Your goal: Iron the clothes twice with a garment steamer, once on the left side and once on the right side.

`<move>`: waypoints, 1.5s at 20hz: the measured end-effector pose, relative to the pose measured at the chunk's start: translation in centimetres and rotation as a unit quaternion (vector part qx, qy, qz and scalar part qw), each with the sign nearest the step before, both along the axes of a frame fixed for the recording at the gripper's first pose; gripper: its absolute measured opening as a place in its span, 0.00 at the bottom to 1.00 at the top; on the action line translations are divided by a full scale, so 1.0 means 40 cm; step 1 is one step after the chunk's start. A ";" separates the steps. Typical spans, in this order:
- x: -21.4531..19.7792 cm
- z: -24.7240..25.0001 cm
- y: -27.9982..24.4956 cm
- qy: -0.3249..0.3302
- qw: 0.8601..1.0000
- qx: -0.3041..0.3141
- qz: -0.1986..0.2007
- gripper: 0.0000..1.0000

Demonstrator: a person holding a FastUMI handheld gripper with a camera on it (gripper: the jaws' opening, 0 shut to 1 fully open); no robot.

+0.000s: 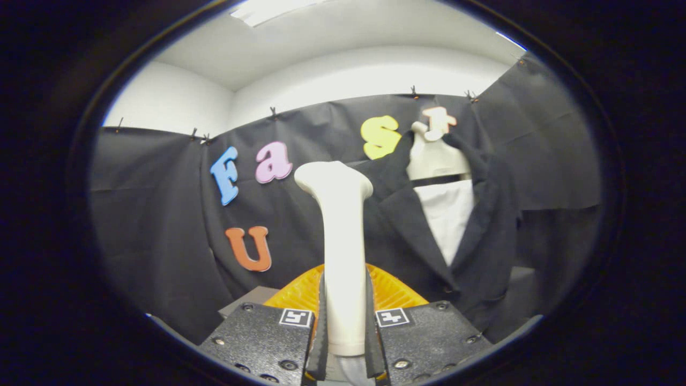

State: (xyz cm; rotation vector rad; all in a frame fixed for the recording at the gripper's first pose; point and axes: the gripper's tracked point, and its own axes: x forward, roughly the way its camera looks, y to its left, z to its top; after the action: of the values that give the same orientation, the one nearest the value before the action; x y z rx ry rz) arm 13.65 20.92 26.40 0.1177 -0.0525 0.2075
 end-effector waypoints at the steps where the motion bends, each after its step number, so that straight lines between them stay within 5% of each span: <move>1: -0.013 0.013 -0.028 -0.010 1.000 0.001 -0.007 0.30; 8: 0.054 0.025 -0.155 -0.024 0.999 -0.024 -0.041 0.30; 18: 0.067 -0.184 -0.196 0.020 0.998 -0.057 -0.007 0.30; 30: 0.025 -0.438 -0.293 0.090 0.993 -0.072 -0.036 0.30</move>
State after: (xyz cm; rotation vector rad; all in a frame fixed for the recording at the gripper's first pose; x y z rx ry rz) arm 14.67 9.20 8.88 -0.0093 0.1365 0.1273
